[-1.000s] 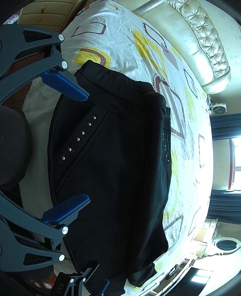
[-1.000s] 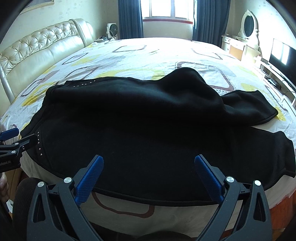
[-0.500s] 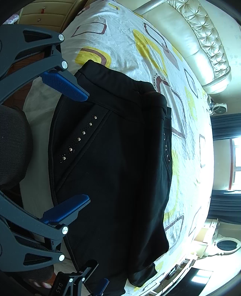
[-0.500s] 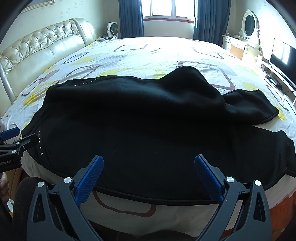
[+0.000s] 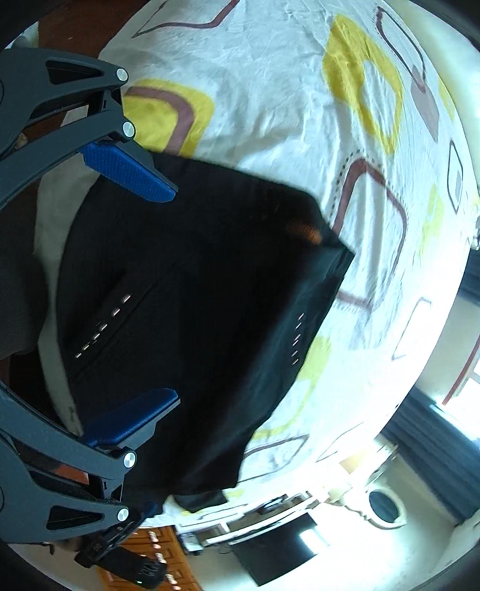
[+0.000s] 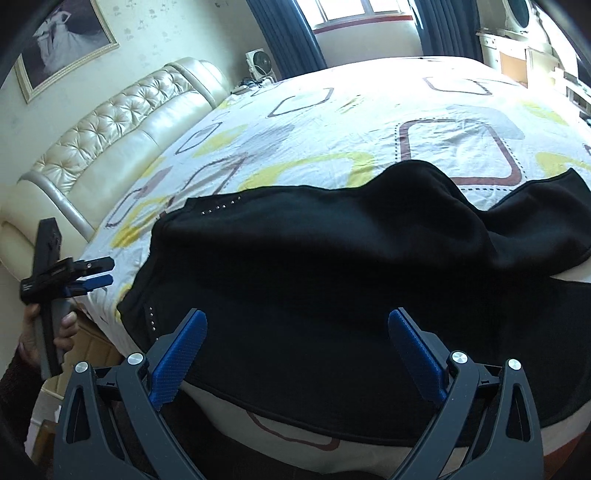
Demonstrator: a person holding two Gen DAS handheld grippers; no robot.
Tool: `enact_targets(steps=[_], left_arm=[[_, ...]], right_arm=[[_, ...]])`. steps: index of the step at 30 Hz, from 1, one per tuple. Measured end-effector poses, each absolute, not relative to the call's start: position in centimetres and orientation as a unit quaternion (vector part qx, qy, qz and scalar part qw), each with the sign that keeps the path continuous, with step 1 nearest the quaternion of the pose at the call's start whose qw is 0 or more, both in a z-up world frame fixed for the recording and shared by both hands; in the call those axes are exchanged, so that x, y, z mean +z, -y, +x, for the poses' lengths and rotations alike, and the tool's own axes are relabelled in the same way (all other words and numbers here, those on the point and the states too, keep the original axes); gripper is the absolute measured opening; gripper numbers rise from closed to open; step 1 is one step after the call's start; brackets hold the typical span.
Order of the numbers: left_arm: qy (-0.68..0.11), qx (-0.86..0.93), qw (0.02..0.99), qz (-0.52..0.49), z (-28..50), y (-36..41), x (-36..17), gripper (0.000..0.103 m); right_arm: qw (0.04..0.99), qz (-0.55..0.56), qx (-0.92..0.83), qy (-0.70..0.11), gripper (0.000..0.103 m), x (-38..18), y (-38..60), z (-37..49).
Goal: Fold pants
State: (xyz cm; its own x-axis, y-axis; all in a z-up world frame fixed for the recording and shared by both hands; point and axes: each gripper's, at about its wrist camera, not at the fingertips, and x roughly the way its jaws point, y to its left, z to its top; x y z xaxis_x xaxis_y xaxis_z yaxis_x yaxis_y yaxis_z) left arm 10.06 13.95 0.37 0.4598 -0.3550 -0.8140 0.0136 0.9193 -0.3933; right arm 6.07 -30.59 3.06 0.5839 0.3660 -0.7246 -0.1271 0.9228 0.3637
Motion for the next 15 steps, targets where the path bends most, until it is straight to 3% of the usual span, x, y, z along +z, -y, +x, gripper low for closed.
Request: enact_targets(steps=[7, 15], left_arm=[[-0.544, -0.134, 0.786, -0.260, 22.4, -21.5, -4.4, 0.101], [-0.550, -0.243, 0.769, -0.219, 29.6, -17.2, -7.0, 0.101]], right_arm=[[0.875, 0.137, 0.142, -0.441, 0.098, 3.0, 32.3, 11.9], [0.862, 0.141, 0.154, -0.461, 0.098, 1.1, 31.8, 15.5]])
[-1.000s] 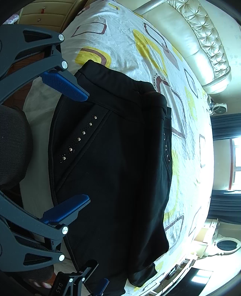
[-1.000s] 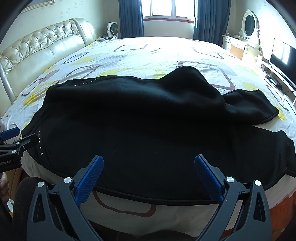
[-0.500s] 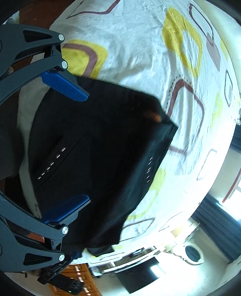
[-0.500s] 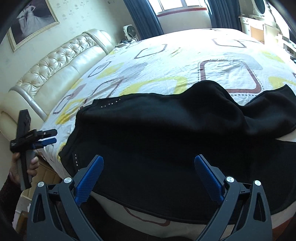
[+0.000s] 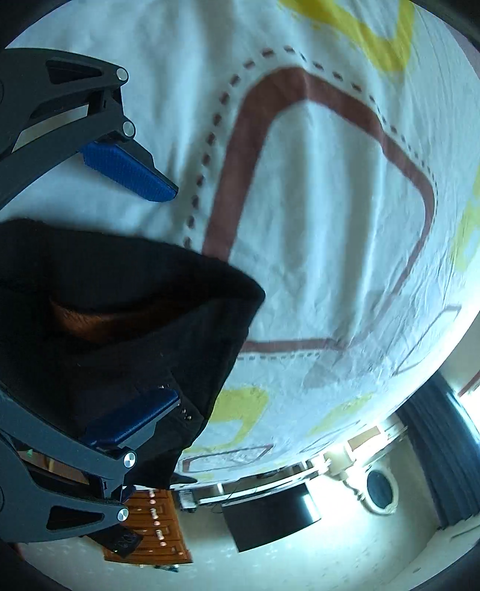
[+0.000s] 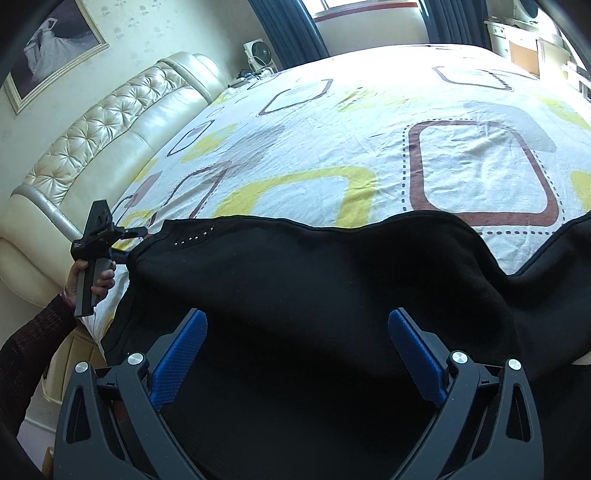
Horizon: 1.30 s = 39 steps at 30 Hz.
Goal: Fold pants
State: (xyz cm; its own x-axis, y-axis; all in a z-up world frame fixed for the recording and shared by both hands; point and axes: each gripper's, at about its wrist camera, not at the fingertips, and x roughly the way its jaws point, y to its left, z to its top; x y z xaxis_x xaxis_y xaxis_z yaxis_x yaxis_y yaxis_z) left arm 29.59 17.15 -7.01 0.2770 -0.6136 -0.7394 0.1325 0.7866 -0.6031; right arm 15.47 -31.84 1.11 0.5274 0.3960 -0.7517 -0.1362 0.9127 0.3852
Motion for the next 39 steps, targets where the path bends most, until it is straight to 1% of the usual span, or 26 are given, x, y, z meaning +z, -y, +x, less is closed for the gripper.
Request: enact_targets(steps=[2, 5, 10, 14, 15, 16, 18, 20, 23, 24, 25, 26, 27, 28, 29, 31, 33, 39], left_arm=[[-0.550, -0.280, 0.758, -0.212, 30.1, -15.9, -6.8, 0.101], [-0.560, -0.290, 0.756, -0.178, 31.2, -14.3, -7.2, 0.101], [-0.567, -0.282, 0.743, -0.216, 33.0, -15.2, -7.8, 0.101], [-0.554, -0.298, 0.754, -0.191, 32.7, -14.4, -7.1, 0.101], [-0.546, -0.305, 0.761, -0.173, 32.3, -14.0, -6.8, 0.093], [-0.546, -0.306, 0.765, -0.151, 32.4, -13.3, -6.8, 0.067], [-0.555, -0.288, 0.772, -0.109, 32.4, -12.7, -7.5, 0.044], [-0.555, -0.285, 0.773, -0.115, 32.5, -13.3, -7.6, 0.035], [-0.554, -0.290, 0.769, -0.127, 32.6, -14.1, -7.5, 0.025], [-0.553, -0.294, 0.771, -0.118, 32.4, -14.0, -7.5, 0.022], [-0.551, -0.295, 0.774, -0.105, 32.3, -13.7, -7.4, 0.019], [-0.547, -0.295, 0.778, -0.091, 32.1, -13.3, -7.2, 0.018], [-0.543, -0.295, 0.781, -0.087, 32.1, -13.1, -7.1, 0.016], [-0.540, -0.296, 0.783, -0.086, 32.1, -13.0, -6.9, 0.015], [-0.535, -0.296, 0.787, -0.084, 32.0, -13.0, -6.7, 0.014], [-0.526, -0.298, 0.792, -0.083, 32.0, -12.9, -6.1, 0.014], [-0.517, -0.304, 0.796, -0.083, 31.8, -12.8, -5.4, 0.014], [-0.467, -0.338, 0.808, -0.119, 29.2, -14.1, -1.3, 0.011]], right_arm=[[0.851, 0.153, 0.174, -0.471, 0.098, 0.6, 31.5, 16.1], [0.839, 0.156, 0.206, -0.478, 0.098, 0.2, 30.9, 17.2], [0.830, 0.104, 0.251, -0.488, 0.098, 1.0, 29.8, 21.2], [0.810, 0.073, 0.285, -0.508, 0.098, 0.6, 28.6, 25.5], [0.806, 0.059, 0.286, -0.515, 0.098, 0.2, 28.1, 26.6], [0.800, 0.048, 0.289, -0.523, 0.098, -0.2, 27.5, 27.5], [0.784, 0.023, 0.294, -0.546, 0.098, -1.3, 26.3, 29.1], [0.777, -0.008, 0.284, -0.561, 0.098, -2.4, 25.1, 30.2], [0.763, -0.008, 0.286, -0.580, 0.097, -3.8, 24.4, 31.3], [0.757, -0.004, 0.288, -0.587, 0.081, -4.3, 24.3, 31.5], [0.749, -0.004, 0.288, -0.596, 0.061, -4.7, 24.2, 31.7], [0.749, -0.012, 0.277, -0.602, 0.038, -4.9, 24.1, 31.8], [0.748, -0.005, 0.277, -0.604, 0.030, -5.0, 24.3, 31.8], [0.742, 0.004, 0.285, -0.606, 0.019, -4.8, 24.5, 31.8], [0.743, 0.003, 0.288, -0.604, 0.013, -4.5, 24.5, 31.5], [0.751, -0.004, 0.282, -0.597, 0.010, -3.5, 24.4, 30.7], [0.767, -0.008, 0.274, -0.580, 0.009, -2.2, 24.3, 29.9], [0.825, -0.026, 0.269, -0.497, 0.008, 3.7, 23.3, 24.5]])
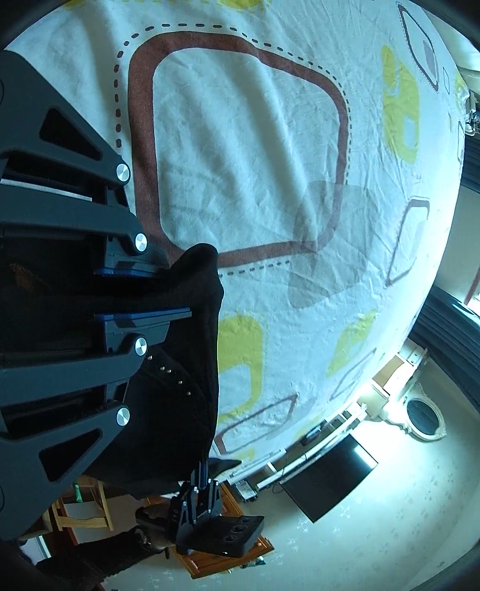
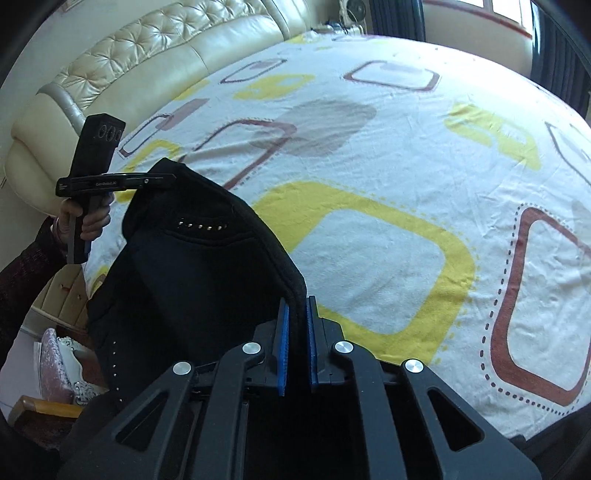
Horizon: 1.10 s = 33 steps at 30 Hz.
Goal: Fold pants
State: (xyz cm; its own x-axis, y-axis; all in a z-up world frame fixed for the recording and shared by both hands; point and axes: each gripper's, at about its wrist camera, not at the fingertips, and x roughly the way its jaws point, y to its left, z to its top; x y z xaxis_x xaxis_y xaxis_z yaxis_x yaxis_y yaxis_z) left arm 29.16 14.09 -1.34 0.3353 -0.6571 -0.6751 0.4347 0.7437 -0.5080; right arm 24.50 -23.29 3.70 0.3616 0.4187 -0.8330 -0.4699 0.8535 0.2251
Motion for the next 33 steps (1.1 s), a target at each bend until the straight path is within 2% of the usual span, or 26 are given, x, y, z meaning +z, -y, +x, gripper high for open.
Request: enact_targets(steps=[6, 13, 19, 23, 28, 30, 32, 33], left_arm=[[-0.421, -0.373, 0.809, -0.170, 23.1, -16.9, 1.6, 0.007], [-0.428, -0.364, 0.804, -0.193, 14.8, -19.8, -0.5, 0.008], [-0.466, -0.319, 0.792, -0.233, 9.8, -21.6, -4.8, 0.022], [-0.492, -0.268, 0.782, -0.273, 6.9, -23.4, -7.3, 0.024], [-0.470, -0.218, 0.789, -0.330, 3.8, -24.3, -6.3, 0.024], [-0.464, -0.202, 0.792, -0.342, 3.2, -23.6, -5.5, 0.024], [-0.464, -0.197, 0.787, -0.356, 3.0, -22.7, -5.3, 0.030], [-0.469, -0.184, 0.787, -0.356, 3.2, -22.1, -5.4, 0.037]], right_arm=[[0.857, -0.090, 0.269, -0.431, 0.008, 6.6, 21.1, 15.2], [0.842, -0.120, 0.282, -0.444, 0.008, 2.1, 19.1, 7.0], [0.816, -0.140, 0.286, -0.482, 0.011, -3.0, 17.3, 4.0], [0.816, -0.114, 0.286, -0.489, 0.024, -3.1, 17.6, 3.6], [0.815, 0.015, 0.289, -0.502, 0.038, -1.8, 20.5, 4.1], [0.815, 0.082, 0.280, -0.500, 0.055, -1.5, 22.3, 4.3], [0.810, 0.148, 0.269, -0.500, 0.055, -1.5, 24.0, 4.5], [0.807, 0.175, 0.263, -0.500, 0.055, -1.6, 24.8, 4.7]])
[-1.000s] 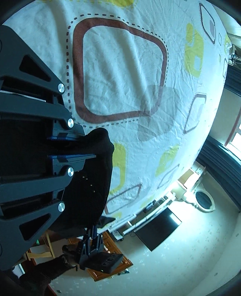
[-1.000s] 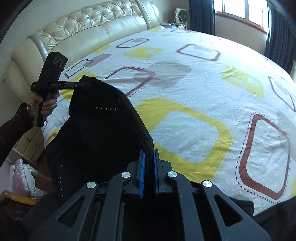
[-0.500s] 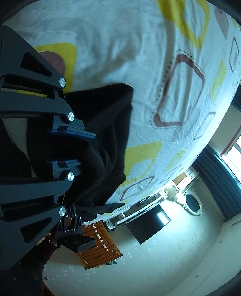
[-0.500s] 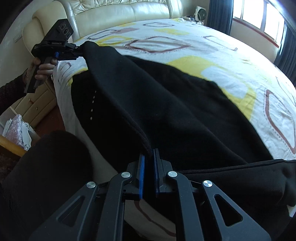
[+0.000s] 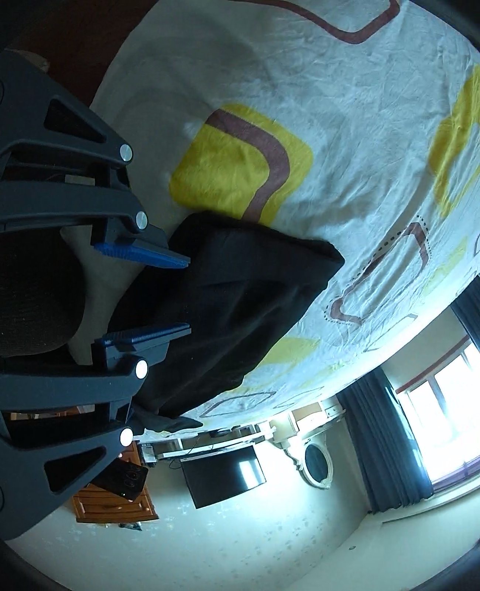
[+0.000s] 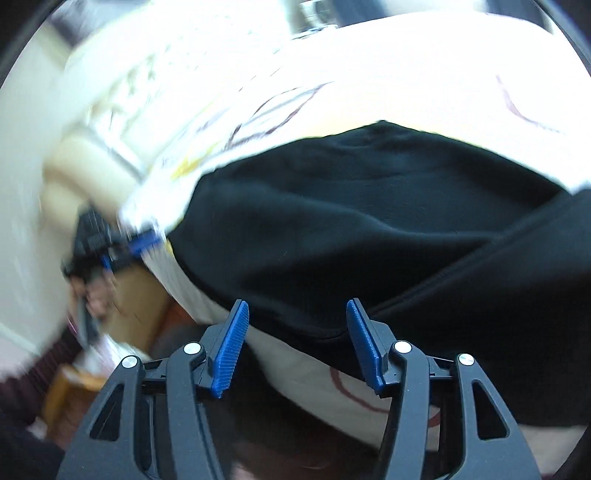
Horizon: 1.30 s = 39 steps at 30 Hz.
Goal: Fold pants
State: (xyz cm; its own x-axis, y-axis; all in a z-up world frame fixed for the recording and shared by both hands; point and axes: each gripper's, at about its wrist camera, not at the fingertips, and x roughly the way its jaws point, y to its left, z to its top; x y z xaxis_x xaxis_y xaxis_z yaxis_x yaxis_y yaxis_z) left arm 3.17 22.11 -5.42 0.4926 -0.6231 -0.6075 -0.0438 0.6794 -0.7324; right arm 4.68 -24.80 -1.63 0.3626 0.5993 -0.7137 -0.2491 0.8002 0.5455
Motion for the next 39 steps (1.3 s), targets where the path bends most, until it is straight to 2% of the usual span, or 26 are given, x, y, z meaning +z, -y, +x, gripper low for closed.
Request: enact_targets(steps=[9, 11, 12, 25, 26, 27, 28, 30, 32, 34, 35, 39], left_arm=[[-0.485, -0.116, 0.792, -0.354, 4.2, -19.5, -7.2, 0.043], [-0.490, -0.087, 0.799, -0.337, 4.1, -19.2, -7.3, 0.018], [-0.495, -0.080, 0.800, -0.329, 4.0, -19.0, -7.4, 0.011], [-0.480, -0.068, 0.839, -0.247, 2.1, -17.7, -6.8, 0.010], [-0.480, -0.069, 0.839, -0.246, 2.1, -17.8, -6.8, 0.010], [-0.480, -0.069, 0.838, -0.249, 2.0, -17.8, -6.8, 0.011], [-0.481, -0.070, 0.837, -0.252, 2.0, -17.9, -6.8, 0.011], [-0.483, -0.070, 0.835, -0.254, 2.0, -17.9, -6.8, 0.011], [-0.486, -0.070, 0.833, -0.254, 1.9, -17.9, -6.6, 0.011], [-0.487, -0.072, 0.834, -0.250, 1.8, -17.9, -6.2, 0.011], [-0.487, -0.073, 0.835, -0.248, 1.7, -17.9, -5.8, 0.011], [-0.466, -0.079, 0.852, -0.227, 0.5, -17.5, -3.2, 0.012]], right_arm=[[0.780, 0.310, 0.212, -0.500, 0.056, -2.9, 28.8, 3.6], [0.776, 0.324, 0.203, -0.502, 0.058, -3.3, 29.1, 3.3], [0.775, 0.330, 0.199, -0.502, 0.062, -3.3, 29.4, 3.0], [0.805, 0.297, 0.102, -0.504, 0.063, -3.0, 30.4, 3.5], [0.803, 0.297, 0.096, -0.507, 0.054, -3.4, 30.5, 3.9], [0.799, 0.296, 0.090, -0.515, 0.028, -3.9, 30.6, 4.1], [0.791, 0.299, 0.092, -0.526, 0.023, -4.4, 30.9, 4.2], [0.770, 0.332, 0.104, -0.534, 0.022, -5.1, 32.2, 3.8], [0.748, 0.365, 0.131, -0.539, 0.029, -5.1, 33.4, 3.3], [0.756, 0.367, 0.127, -0.527, 0.049, -3.6, 35.7, 2.2], [0.772, 0.362, 0.116, -0.509, 0.066, -2.2, 37.7, 1.5], [0.841, 0.315, 0.022, -0.440, 0.068, 2.5, 48.2, -1.7]])
